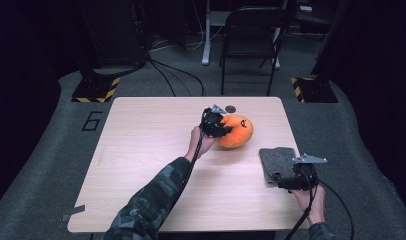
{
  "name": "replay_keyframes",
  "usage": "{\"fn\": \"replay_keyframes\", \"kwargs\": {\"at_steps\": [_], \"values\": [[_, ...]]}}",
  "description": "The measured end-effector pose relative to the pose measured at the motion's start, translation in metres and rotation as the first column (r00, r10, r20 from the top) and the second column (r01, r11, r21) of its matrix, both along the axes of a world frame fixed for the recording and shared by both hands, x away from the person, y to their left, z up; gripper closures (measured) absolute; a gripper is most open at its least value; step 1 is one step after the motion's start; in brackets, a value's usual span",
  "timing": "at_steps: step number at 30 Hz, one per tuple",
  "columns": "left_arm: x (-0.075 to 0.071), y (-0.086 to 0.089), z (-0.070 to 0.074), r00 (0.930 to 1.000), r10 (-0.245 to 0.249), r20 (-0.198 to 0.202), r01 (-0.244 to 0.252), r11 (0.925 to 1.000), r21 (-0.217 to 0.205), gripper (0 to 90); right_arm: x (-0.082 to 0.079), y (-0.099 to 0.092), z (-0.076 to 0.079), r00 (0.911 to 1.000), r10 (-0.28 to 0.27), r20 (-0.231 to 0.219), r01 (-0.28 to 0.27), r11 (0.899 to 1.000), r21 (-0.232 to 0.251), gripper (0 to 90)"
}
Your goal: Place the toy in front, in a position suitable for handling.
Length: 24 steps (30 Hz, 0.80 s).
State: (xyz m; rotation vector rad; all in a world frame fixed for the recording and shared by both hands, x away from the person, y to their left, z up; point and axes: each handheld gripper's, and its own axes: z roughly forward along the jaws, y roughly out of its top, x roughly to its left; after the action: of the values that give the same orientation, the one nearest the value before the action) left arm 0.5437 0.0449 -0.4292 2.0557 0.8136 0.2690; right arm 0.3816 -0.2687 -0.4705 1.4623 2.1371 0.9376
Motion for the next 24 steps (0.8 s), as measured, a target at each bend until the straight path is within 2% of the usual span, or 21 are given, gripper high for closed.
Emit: {"fn": "replay_keyframes", "kwargs": {"at_steps": [8,9,13,20,24], "values": [[-0.032,0.019,0.007,0.9995,-0.03,0.013,0.03,0.9995,0.005,72.5,-0.001,0.003,0.002,1.0,0.002,0.005,-0.002,1.0,-0.007,4.4],[-0.032,0.019,0.007,0.9995,-0.03,0.013,0.03,0.9995,0.005,72.4,0.0,0.003,0.002,1.0,0.006,0.004,-0.006,1.0,-0.008,4.4],[-0.048,0.03,0.007,0.9998,-0.01,0.018,0.01,0.9999,-0.006,72.1,0.0,0.004,0.002,0.9999,0.01,0.004,-0.009,1.0,-0.012,4.4],[-0.064,0.041,-0.001,0.9999,-0.004,-0.012,0.004,0.9998,-0.02,71.3,0.001,0.004,0.004,1.0,0.003,0.007,-0.003,1.0,-0.007,4.4],[-0.074,0.047,-0.012,0.9993,0.006,-0.037,-0.007,0.9997,-0.022,70.8,0.002,0.004,0.002,1.0,0.008,-0.002,-0.008,1.0,-0.012,4.4]]}}
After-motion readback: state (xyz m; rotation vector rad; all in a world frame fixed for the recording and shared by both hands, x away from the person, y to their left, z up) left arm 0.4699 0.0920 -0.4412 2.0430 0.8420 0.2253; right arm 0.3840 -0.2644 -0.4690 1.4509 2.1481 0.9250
